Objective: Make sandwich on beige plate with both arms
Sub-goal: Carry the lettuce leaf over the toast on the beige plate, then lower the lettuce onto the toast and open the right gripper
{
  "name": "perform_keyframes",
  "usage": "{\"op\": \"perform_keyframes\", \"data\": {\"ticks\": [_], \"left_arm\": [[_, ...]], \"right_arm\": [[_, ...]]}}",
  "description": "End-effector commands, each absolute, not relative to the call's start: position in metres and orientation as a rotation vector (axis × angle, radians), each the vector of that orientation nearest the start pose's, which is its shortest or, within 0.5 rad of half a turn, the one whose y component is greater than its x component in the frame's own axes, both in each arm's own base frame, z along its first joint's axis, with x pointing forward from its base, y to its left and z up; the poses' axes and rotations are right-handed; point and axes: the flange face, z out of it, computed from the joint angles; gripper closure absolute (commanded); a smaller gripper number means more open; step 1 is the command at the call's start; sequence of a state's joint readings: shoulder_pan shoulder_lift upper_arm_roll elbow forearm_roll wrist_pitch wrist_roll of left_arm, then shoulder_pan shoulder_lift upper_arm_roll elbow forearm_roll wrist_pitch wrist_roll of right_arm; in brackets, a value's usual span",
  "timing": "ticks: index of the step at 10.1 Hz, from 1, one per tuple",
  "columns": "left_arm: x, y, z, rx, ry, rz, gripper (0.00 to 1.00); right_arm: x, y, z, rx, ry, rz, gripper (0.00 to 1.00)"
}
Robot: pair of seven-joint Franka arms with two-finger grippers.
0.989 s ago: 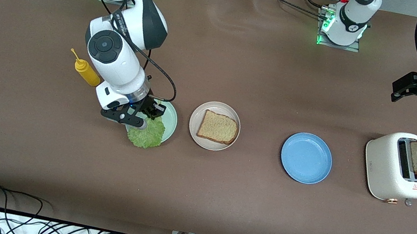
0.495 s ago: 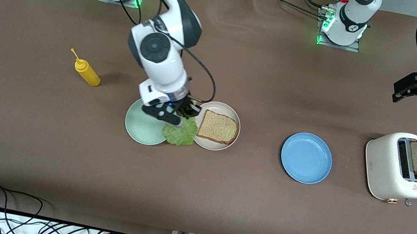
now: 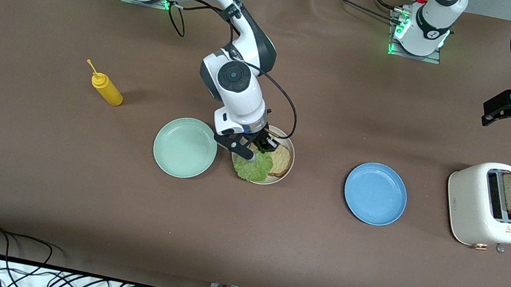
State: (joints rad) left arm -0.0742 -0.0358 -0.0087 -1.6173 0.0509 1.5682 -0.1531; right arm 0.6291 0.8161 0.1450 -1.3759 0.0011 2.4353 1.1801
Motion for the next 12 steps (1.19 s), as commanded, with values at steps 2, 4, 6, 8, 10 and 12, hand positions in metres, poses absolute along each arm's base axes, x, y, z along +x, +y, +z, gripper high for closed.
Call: {"op": "perform_keyframes", "data": {"ticks": [2, 4, 6, 8, 10, 12], "left_arm": [[0.543, -0.037, 0.628, -3.058, -0.122, 0.011, 0.0], [0.543, -0.037, 0.628, -3.058, -0.122, 0.011, 0.0], [0.543, -0.037, 0.628, -3.059, -0.122, 0.011, 0.0], [0.543, -0.037, 0.628, -3.058, -0.122, 0.011, 0.0], [0.543, -0.036, 0.628, -3.057, -0.124, 0.011, 0.0], [0.543, -0.036, 0.628, -3.057, -0.124, 0.013, 0.0]], "right_arm": [[0.563, 0.526, 0.242, -2.737, 0.74, -0.098, 1.0], [0.563, 0.528, 0.245, -2.719, 0.785, -0.094, 0.56], [0.566, 0.527, 0.248, -2.712, 0.811, -0.092, 0.14], [0.568, 0.524, 0.258, -2.728, 0.819, -0.079, 0.0], [0.581, 0.51, 0.283, -2.784, 0.832, -0.054, 0.0], [0.606, 0.473, 0.324, -2.816, 0.828, -0.037, 0.0]]}}
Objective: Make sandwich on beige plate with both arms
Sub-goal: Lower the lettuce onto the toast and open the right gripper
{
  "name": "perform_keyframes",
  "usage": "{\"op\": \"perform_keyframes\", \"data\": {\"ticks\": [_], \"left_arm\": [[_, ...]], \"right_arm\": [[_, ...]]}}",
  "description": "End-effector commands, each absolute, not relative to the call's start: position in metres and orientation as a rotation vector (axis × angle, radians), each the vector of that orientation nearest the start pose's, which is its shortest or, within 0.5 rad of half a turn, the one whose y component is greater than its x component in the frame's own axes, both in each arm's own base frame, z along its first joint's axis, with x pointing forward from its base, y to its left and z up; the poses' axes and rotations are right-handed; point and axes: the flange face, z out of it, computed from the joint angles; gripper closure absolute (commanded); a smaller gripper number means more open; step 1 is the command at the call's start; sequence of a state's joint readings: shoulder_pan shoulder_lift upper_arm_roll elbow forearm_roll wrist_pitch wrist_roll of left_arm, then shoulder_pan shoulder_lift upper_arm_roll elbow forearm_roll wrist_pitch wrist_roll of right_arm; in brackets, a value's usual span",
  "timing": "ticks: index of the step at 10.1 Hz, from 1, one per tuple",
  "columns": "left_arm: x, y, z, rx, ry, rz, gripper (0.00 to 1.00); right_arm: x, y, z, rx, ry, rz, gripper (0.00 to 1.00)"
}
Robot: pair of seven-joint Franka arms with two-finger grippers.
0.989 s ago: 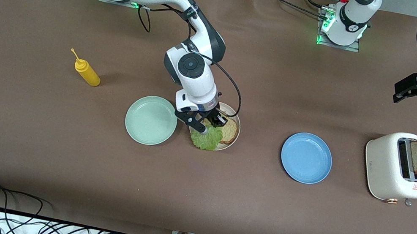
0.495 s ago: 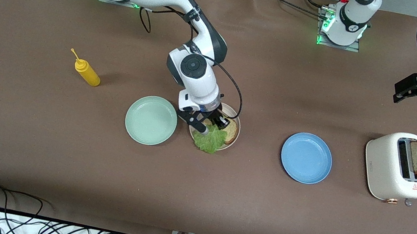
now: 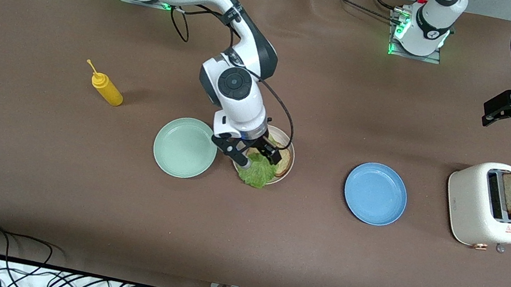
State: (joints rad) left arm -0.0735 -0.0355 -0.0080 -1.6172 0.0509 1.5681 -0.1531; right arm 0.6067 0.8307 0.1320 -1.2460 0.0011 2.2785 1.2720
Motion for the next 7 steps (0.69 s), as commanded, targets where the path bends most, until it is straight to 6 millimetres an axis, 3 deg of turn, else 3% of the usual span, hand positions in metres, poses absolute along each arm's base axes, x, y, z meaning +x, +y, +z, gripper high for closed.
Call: {"op": "perform_keyframes", "data": {"ticks": [1, 4, 7], "left_arm": [[0.543, -0.037, 0.628, -3.059, -0.124, 0.011, 0.0], [0.543, -0.036, 0.628, -3.057, -0.126, 0.011, 0.0], [0.543, -0.036, 0.628, -3.057, -0.126, 0.011, 0.0]], "right_arm": [[0.614, 0.449, 0.347, -2.85, 0.804, -0.009, 0.0], [0.632, 0.37, 0.415, -2.978, 0.597, 0.051, 0.0], [0.634, 0.266, 0.471, -3.149, 0.396, 0.181, 0.0]]}}
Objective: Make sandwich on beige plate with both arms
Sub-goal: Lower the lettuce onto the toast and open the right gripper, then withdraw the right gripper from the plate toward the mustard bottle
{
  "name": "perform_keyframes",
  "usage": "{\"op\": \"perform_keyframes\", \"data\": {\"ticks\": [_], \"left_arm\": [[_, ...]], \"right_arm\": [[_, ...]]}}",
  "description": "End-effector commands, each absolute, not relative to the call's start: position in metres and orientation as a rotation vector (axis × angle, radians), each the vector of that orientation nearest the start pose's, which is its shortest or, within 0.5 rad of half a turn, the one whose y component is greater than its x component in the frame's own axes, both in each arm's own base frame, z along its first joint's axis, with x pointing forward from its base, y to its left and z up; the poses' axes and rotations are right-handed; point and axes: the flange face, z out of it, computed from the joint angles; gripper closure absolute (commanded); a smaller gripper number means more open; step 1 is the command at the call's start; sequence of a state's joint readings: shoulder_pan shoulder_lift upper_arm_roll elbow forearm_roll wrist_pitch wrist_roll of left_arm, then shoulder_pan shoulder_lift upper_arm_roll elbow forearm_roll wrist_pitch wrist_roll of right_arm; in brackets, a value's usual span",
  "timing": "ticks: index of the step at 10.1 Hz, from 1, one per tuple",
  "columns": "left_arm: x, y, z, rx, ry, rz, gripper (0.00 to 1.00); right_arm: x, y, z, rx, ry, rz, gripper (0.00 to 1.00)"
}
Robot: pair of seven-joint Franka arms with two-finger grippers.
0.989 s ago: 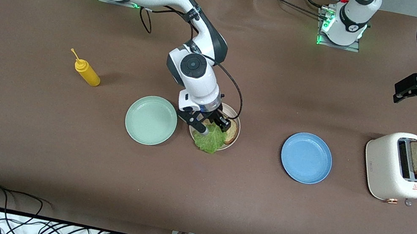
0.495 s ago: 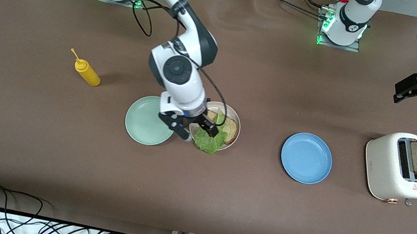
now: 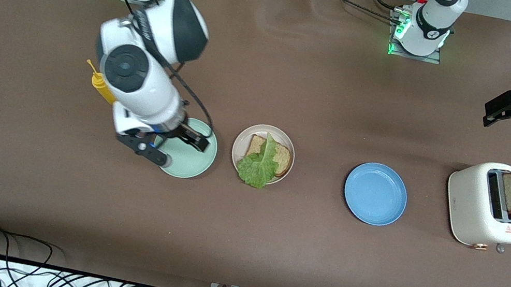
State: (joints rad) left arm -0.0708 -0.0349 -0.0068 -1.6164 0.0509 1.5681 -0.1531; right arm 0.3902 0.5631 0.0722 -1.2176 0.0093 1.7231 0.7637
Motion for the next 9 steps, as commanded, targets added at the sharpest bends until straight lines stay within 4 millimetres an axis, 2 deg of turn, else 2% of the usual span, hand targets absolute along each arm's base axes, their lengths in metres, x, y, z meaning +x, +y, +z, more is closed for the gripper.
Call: {"op": "perform_keyframes", "data": {"ticks": [1, 2, 3, 5, 8, 9], "left_arm": [[0.543, -0.036, 0.628, -3.059, -0.126, 0.011, 0.0], [0.543, -0.036, 0.628, -3.057, -0.126, 0.013, 0.0], [0.543, -0.036, 0.628, -3.057, -0.126, 0.013, 0.0], [0.544, -0.035, 0.627, -3.058, -0.131, 0.016, 0.0], [0.545, -0.028, 0.625, -3.084, -0.155, 0.027, 0.0], [0.545, -0.022, 0.625, -3.108, -0.179, 0.031, 0.0]], "right_arm": [[0.632, 0.227, 0.484, -3.19, 0.327, 0.241, 0.0], [0.63, 0.186, 0.497, -3.217, 0.261, 0.295, 0.0], [0.626, 0.154, 0.504, -3.233, 0.226, 0.35, 0.0], [0.621, 0.097, 0.503, -3.233, 0.182, 0.394, 0.0], [0.617, 0.033, 0.481, -3.221, 0.156, 0.399, 0.0], [0.615, 0.021, 0.471, -3.216, 0.11, 0.371, 0.0]]}}
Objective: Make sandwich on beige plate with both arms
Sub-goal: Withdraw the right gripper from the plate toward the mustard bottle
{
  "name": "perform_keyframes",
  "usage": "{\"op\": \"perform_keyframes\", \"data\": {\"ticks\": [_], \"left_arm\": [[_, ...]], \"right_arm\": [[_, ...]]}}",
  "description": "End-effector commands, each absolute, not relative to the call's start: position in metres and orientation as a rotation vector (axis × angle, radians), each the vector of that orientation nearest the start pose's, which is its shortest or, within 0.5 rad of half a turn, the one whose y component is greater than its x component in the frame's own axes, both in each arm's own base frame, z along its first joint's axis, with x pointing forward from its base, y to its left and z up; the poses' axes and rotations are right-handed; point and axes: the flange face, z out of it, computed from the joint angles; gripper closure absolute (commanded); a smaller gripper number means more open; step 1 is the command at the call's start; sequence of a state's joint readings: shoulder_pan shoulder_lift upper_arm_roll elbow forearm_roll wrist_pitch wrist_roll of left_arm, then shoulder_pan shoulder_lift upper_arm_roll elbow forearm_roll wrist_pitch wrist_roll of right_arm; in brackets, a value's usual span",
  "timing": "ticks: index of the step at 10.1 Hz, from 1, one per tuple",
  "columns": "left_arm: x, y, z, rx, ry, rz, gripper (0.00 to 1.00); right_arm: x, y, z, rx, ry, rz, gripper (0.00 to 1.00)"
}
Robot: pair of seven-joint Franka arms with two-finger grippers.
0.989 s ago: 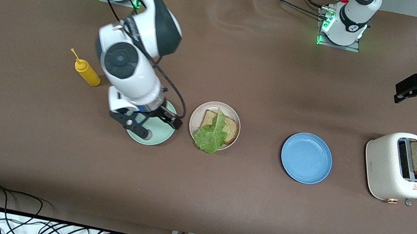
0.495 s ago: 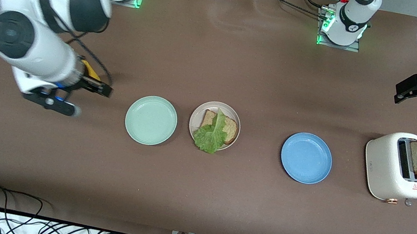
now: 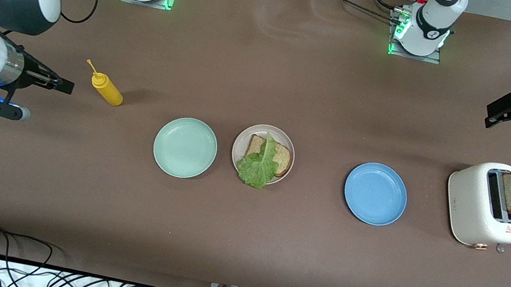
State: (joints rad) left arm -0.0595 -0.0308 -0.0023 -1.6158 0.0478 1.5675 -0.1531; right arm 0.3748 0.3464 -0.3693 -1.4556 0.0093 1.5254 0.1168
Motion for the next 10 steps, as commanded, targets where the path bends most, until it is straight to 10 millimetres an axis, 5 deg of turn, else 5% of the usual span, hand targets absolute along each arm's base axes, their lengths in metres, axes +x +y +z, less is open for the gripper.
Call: {"op": "perform_keyframes", "data": {"ticks": [1, 3, 7, 10], "left_arm": [[0.545, -0.016, 0.625, -3.113, -0.199, 0.033, 0.0], [0.545, -0.018, 0.624, -3.123, -0.199, 0.037, 0.0], [0.541, -0.021, 0.618, -3.135, -0.195, 0.107, 0.0], [0.54, -0.021, 0.616, -3.133, -0.195, 0.126, 0.0]], "right_arm": [[0.612, 0.005, 0.465, -3.209, 0.082, 0.354, 0.0], [0.607, -0.01, 0.456, -3.19, 0.05, 0.365, 0.0], [0.53, -0.079, 0.406, -2.974, -0.212, 0.075, 0.0], [0.506, -0.11, 0.367, -2.705, -0.511, -0.158, 0.0]]}}
